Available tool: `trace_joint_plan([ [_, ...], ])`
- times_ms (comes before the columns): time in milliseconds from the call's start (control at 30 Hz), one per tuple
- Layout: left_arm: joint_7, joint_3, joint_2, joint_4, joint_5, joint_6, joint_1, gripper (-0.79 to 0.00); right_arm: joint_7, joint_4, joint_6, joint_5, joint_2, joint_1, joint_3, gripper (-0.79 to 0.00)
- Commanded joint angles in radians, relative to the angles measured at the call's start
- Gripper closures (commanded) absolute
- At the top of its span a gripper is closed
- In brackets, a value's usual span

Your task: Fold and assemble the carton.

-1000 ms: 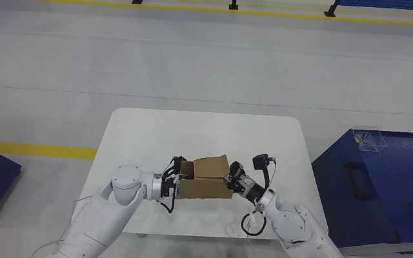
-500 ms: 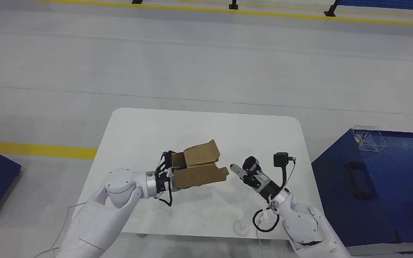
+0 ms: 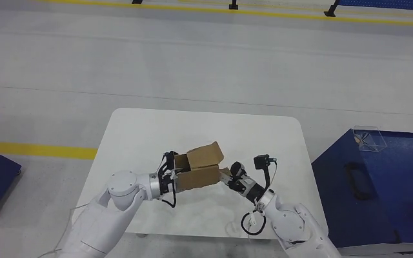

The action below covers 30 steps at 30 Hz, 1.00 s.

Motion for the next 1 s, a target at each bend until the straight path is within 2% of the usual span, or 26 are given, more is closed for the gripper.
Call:
trace_joint_plan([
  [0,-0.001,0.001,0.0,-0.004,0.004,0.0,0.003,0.0,0.002,0.001,0.003,-0.011,-0.003,0.008,-0.016,-0.785],
  [167,0.003,-0.003,0.001,-0.008,0.007,0.006,0.006,0.0,-0.013,0.003,0.012,-0.033,-0.006,0.015,-0.027,-0.785],
  [400,0.015,-0.009,0.0,-0.012,0.002,0.01,0.015,0.0,-0.053,0.006,0.022,-0.038,-0.004,0.013,0.018,-0.785],
  [567,0.034,-0.005,-0.001,-0.02,0.018,0.005,0.017,0.0,-0.132,-0.007,0.083,-0.161,-0.004,0.021,0.036,-0.785],
  [767,0.065,-0.003,-0.001,-0.042,0.049,-0.005,0.027,0.0,-0.222,0.007,0.208,-0.338,-0.012,0.051,0.018,-0.785],
  [967,0.086,-0.006,0.0,-0.064,0.075,-0.01,0.04,0.0,-0.215,0.033,0.263,-0.435,-0.023,0.08,-0.032,-0.785],
])
